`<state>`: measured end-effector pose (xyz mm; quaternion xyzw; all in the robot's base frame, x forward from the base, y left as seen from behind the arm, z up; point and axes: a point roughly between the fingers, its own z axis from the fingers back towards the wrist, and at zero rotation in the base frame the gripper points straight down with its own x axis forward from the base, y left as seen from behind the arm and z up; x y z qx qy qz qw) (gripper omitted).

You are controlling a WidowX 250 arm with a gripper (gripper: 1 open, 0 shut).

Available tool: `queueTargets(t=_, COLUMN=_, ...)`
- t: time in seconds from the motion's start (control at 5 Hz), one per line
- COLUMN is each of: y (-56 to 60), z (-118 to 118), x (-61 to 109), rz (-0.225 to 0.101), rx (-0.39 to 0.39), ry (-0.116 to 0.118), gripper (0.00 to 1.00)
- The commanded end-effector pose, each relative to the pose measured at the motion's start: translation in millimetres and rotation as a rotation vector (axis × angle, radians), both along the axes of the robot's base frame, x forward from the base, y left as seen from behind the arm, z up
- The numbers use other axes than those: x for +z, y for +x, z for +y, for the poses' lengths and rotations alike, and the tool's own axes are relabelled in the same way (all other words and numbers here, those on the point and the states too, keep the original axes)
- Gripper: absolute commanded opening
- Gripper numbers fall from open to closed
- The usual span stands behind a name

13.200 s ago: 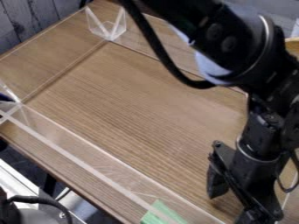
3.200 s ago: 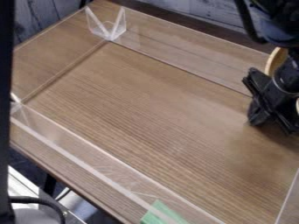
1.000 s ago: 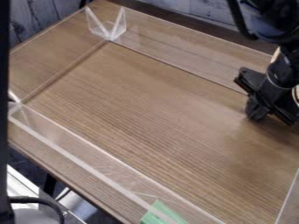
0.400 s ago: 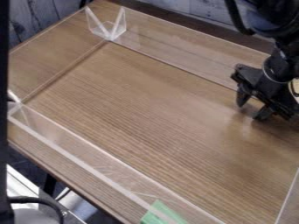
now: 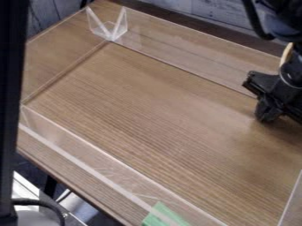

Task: Put the green block in the brown bowl

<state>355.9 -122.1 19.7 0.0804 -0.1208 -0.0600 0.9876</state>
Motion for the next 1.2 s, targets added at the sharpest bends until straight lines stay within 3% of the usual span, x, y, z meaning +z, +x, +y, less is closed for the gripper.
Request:
queueTargets(t=0.0, y=-7.6, z=0.3, x=3.9, rz=-0.022, rx=-0.007, ry=-0.027, gripper=0.0)
queueTargets(t=0.2, y=-17.2, z=8.6, x=6.1, rz=-0.025, rx=-0.015, ry=-0.034, gripper=0.0)
queueTargets(t=0.6, y=-8.7, z=24.5, x=28.5, rz=-0.014, rx=-0.083, ry=-0.059, gripper=0.0)
queueTargets(t=1.0, y=-13.9, z=16.0, x=39.0, rz=-0.015, rx=0.013, ry=-0.076, gripper=0.0)
